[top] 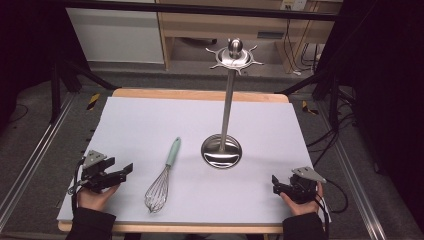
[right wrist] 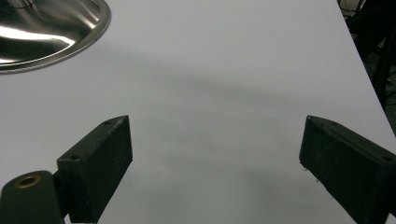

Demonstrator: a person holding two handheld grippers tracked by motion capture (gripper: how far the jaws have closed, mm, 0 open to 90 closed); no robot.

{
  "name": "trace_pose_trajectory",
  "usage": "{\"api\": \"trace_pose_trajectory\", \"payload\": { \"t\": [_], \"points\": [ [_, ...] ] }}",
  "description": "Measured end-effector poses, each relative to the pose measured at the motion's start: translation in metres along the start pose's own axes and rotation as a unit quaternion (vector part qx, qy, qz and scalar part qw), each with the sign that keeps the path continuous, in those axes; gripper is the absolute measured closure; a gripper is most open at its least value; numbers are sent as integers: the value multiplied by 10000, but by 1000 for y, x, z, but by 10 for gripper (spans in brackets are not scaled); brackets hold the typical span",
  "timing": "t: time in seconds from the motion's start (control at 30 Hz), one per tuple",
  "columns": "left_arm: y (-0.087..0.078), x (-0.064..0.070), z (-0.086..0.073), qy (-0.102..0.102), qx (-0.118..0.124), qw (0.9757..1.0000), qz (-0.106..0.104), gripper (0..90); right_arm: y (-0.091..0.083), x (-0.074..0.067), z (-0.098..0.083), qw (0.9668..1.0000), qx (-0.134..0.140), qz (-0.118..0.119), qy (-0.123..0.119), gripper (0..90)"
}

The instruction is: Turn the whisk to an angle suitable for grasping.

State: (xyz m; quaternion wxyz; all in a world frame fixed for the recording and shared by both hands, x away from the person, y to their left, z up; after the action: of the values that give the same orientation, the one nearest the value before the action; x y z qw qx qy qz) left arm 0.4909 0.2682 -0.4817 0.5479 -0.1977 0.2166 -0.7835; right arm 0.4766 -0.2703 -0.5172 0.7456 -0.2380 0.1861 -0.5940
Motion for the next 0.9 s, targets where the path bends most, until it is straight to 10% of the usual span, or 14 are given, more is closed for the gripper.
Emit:
{"api": "trace_pose_trajectory", "payload": {
  "t": [0.9],
  "points": [
    [-2,31,16,306,-3,9990,-337,248,1,-2,-1,10000,-10,-31,-92,102]
  ]
}}
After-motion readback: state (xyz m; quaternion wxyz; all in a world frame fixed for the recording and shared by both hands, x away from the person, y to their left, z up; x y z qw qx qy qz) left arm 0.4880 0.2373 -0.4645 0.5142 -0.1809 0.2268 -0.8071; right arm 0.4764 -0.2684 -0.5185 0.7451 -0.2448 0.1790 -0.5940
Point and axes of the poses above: each handheld gripper's, and its own axes: y roughly forward along the jaws, z roughly out of its top, x roughly to its right, the point moved 7 cm from there along y, roughly forward along the jaws, and after that the axes turned 3 degrees about z, right-handed, at the moved point
